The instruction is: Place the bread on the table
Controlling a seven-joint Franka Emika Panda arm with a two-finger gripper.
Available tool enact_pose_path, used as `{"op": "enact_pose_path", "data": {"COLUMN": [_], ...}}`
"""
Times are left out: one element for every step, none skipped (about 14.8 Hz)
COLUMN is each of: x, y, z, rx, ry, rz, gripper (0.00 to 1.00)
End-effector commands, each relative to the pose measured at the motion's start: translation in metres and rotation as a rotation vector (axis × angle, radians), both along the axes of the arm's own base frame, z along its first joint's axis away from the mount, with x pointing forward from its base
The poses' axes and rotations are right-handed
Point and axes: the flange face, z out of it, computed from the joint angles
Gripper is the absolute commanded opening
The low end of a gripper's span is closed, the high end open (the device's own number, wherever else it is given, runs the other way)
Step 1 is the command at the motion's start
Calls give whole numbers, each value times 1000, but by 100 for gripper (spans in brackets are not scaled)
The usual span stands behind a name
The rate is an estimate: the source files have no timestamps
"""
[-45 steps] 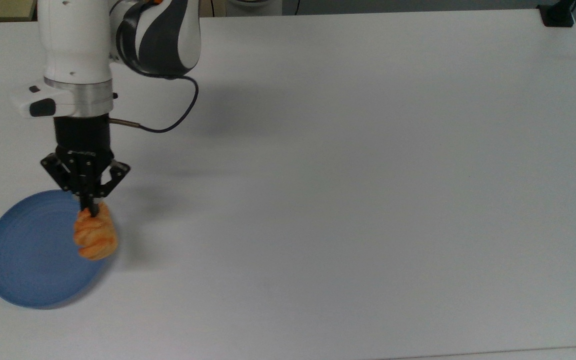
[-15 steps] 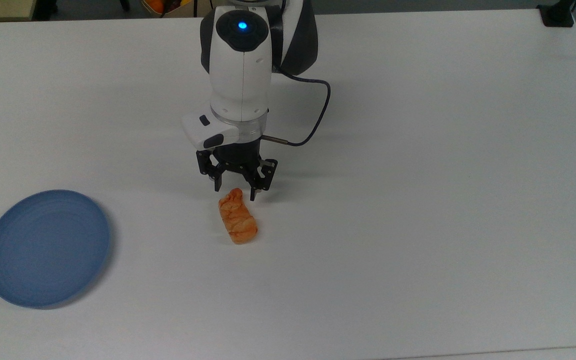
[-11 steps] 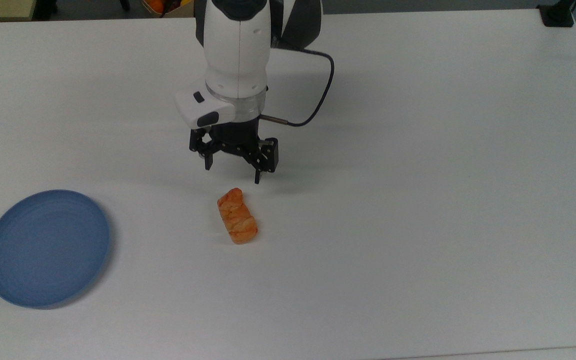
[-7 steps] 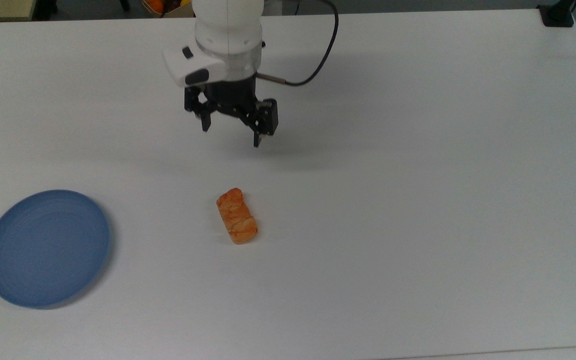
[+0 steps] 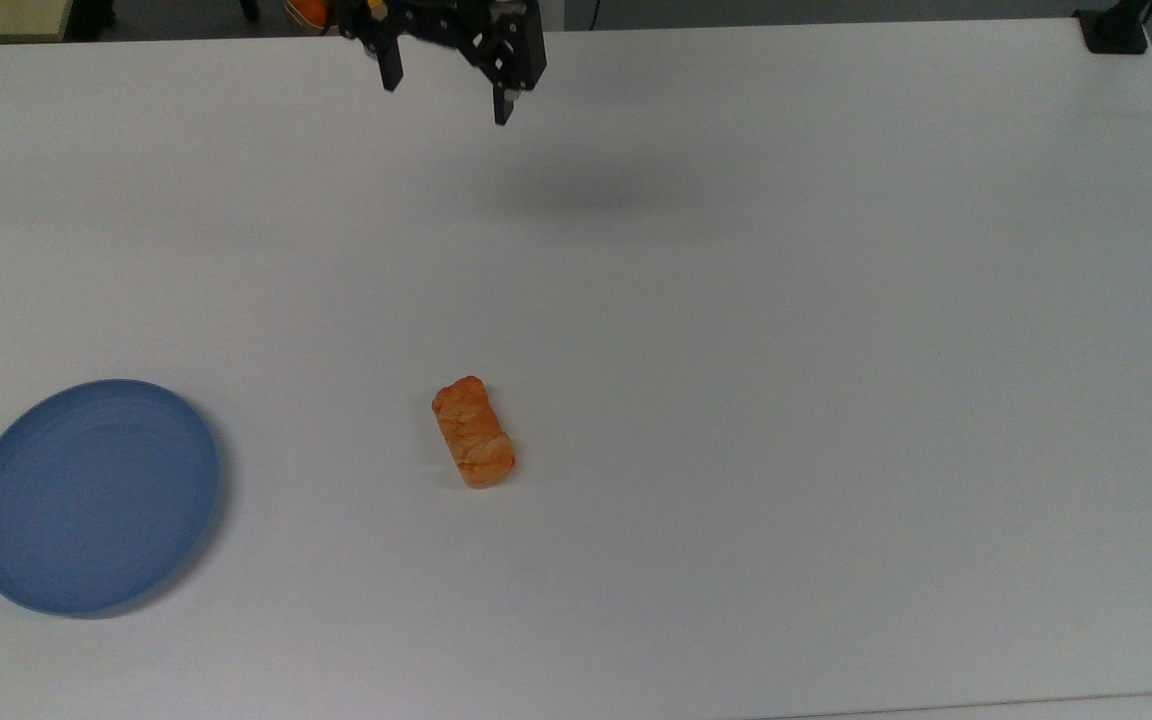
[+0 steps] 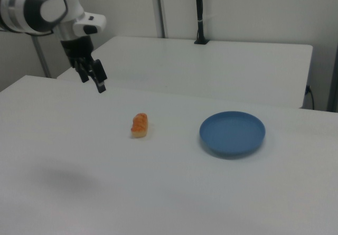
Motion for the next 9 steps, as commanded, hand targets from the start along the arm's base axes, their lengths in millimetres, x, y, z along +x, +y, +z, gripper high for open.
{"op": "enact_pose_path", "data": {"x": [-39, -48, -57, -65, -71, -74, -73, -72, -69], "y": [11, 11, 10, 8, 7, 3, 1, -2, -3], "z": [23, 34, 40, 44, 46, 46, 47, 46, 43], "rx": [31, 44, 45, 47, 48, 49, 45, 40, 34], "ry": [64, 62, 61, 58, 58, 59, 54, 55, 57], "rz": [5, 5, 7, 9, 17, 17, 47, 102, 169], "gripper": [100, 100, 100, 100, 100, 100, 100, 100, 100]}}
